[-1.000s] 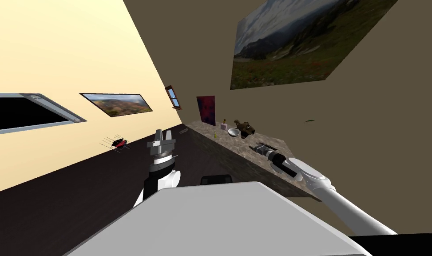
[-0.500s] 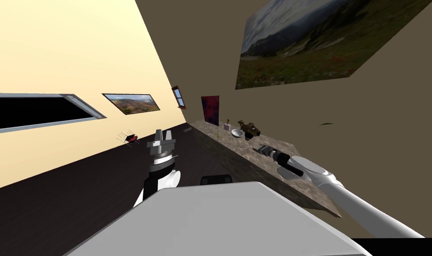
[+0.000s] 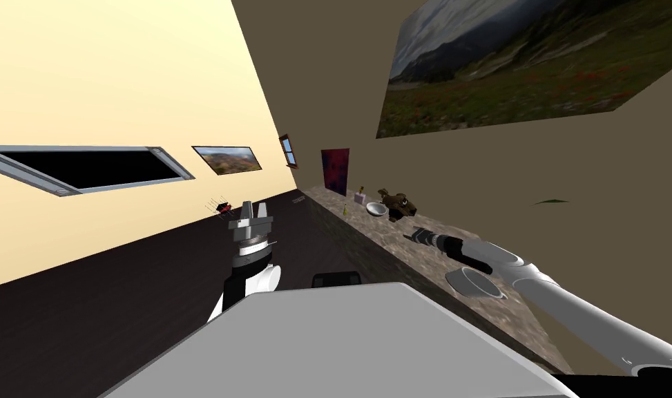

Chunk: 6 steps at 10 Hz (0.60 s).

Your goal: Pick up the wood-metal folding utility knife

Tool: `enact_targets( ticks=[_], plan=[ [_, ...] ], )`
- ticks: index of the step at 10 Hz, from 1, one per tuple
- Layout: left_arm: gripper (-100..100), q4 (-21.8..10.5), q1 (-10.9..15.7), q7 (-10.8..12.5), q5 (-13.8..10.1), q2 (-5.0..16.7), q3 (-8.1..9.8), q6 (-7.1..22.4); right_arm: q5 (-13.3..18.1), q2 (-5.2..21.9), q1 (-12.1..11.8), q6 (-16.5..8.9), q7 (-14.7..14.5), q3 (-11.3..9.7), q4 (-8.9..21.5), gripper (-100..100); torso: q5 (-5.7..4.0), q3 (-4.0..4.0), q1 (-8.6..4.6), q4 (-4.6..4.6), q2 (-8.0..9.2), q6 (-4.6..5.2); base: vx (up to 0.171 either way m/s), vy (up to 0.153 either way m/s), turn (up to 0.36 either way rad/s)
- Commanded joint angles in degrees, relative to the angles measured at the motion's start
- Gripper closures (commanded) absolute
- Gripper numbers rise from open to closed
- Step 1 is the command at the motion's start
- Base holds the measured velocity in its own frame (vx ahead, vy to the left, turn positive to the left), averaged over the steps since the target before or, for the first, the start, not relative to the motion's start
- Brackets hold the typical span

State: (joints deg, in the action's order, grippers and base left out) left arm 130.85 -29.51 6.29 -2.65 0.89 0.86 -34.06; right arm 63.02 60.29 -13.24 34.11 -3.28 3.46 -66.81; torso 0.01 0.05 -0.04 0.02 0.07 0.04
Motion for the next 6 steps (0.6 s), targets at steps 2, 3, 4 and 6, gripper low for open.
enact_targets(
  ticks=[2, 3, 4, 6],
  plan=[
    [0, 0.0, 0.0, 0.0, 0.0, 0.0, 0.0, 0.0, 1.5, 1.4, 0.6, 0.8, 0.6, -0.6, 2.9, -100, -0.01, 0.01, -0.01, 0.0, 0.01, 0.06, 0.003, -0.005, 0.051],
    [0, 0.0, 0.0, 0.0, 0.0, 0.0, 0.01, 0.0, 3.9, 3.6, 1.9, 2.6, 1.3, -1.5, 4.5, -100, -0.02, 0.02, -0.01, 0.0, 0.03, 0.07, 0.001, 0.001, 0.199],
    [0, 0.0, 0.0, 0.0, 0.0, 0.0, 0.0, 0.0, 3.9, 3.6, 1.9, 2.6, 1.3, -1.5, 5.2, -100, 0.0, 0.01, 0.01, 0.0, 0.02, 0.0, 0.002, -0.009, 0.104],
    [0, 0.0, 0.0, 0.0, 0.0, 0.0, 0.01, 0.0, 6.1, 5.6, 3.1, 4.5, 1.9, -2.5, 8.8, -100, -0.02, 0.02, -0.02, 0.0, 0.03, 0.09, 0.001, -0.004, 0.05]
  ],
)
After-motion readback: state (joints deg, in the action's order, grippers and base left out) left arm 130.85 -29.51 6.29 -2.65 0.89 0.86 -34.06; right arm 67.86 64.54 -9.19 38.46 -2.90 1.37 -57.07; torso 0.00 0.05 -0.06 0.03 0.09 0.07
